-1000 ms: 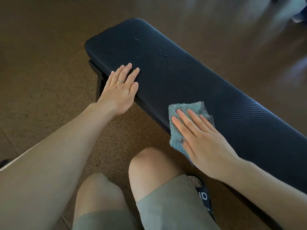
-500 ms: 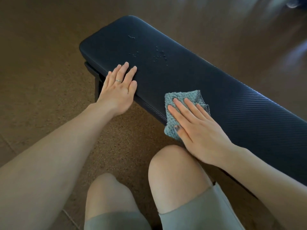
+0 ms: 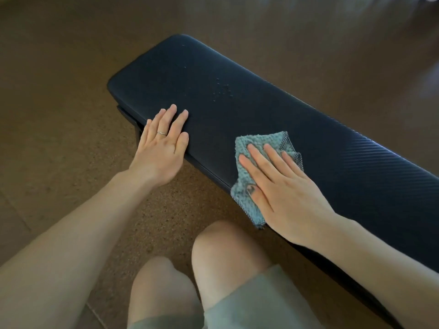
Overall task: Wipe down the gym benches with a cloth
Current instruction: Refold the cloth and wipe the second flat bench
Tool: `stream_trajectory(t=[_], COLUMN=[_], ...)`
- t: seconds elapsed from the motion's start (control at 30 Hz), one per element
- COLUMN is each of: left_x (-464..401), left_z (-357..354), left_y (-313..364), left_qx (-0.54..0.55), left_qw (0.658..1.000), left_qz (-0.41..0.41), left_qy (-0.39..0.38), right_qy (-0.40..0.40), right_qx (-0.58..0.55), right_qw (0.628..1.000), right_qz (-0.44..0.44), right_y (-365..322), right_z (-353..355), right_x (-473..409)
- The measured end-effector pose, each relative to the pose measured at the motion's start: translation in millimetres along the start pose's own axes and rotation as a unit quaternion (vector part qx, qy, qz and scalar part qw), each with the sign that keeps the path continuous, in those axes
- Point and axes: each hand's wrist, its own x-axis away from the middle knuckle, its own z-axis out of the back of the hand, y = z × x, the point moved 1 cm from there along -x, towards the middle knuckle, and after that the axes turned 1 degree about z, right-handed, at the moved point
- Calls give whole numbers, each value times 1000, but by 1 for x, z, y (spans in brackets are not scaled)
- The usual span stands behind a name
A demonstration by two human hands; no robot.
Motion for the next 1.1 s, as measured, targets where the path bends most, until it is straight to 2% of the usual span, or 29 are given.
stream_trajectory(t=[0.13,0.3,0.37,0.53,0.6,0.67,0.83,0.9,1.0,1.1], left_x=[0,2,4,6,5,4,6,6,7,13], left_z=[-1,0,2,5,4,4,4,4,8,12], left_y=[1,3,3,5,7,8,6,5,8,11], left_qx=[9,10,8,22,26,23,5,-3,-19,-35], left_qw=[1000,1000,1000,999,999,999,999,999,1000,999], left_qz=[8,18,18,29,35,38,35,32,25,19], left_qy=[15,22,19,3,-2,-7,0,0,1,-4], right_qy=[5,2,7,-15,-37,-28,2,10,25,15], right_qx=[-12,-31,-35,-13,-11,-9,-39,-31,-27,-41], right_qw=[1000,997,996,1000,998,998,999,999,998,992], right_qz=[0,-77,-80,16,44,48,-20,-32,-44,-120], right_y=[31,46,36,14,26,40,43,38,46,66], right_z=[11,31,28,14,15,21,36,36,32,30], right_x=[-47,-171,-167,-70,-70,-96,-204,-221,-194,-125])
